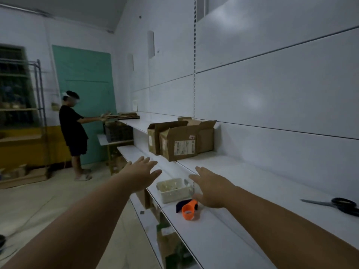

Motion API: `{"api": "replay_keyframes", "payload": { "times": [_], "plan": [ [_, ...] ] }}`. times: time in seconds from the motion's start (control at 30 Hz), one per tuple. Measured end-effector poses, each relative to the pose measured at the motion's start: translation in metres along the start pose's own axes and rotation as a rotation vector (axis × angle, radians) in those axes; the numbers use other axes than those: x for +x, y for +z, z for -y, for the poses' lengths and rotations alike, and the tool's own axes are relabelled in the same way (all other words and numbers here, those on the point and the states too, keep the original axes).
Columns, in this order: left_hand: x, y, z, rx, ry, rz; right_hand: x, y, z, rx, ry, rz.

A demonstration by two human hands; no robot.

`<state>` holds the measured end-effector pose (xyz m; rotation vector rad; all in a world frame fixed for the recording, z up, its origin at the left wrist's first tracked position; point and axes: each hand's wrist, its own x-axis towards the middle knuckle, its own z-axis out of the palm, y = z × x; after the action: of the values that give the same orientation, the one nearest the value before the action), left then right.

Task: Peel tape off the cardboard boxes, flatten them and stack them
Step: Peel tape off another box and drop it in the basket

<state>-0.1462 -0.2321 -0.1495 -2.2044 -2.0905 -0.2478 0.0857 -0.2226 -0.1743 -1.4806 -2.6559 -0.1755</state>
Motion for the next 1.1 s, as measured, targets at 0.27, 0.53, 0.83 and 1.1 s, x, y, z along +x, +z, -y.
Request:
{"api": "replay_keyframes", "payload": {
  "times": [0.27,0.53,0.83,1.1],
  "plan": [
    [0.092,0.035,0.040,0.018,0.076,0.016,0.083,0.019,-0.007,-0.027,0.034,0.083],
    [0.169,0.033,0.085,0.021,0.063,0.015,0.193,0.030,-0.031,0.003,-0.006,-0.035],
    [0.245,0.060,0.117,-0.078,0.142,-0.070,0.306,0.014,0.031,-0.356,-0.197,-0.404],
    [0.309,0.095,0.140,-0.083,0.354,0.315,0.379,0.015,0.018,-0.501,0.424,-0.221]
  ]
}}
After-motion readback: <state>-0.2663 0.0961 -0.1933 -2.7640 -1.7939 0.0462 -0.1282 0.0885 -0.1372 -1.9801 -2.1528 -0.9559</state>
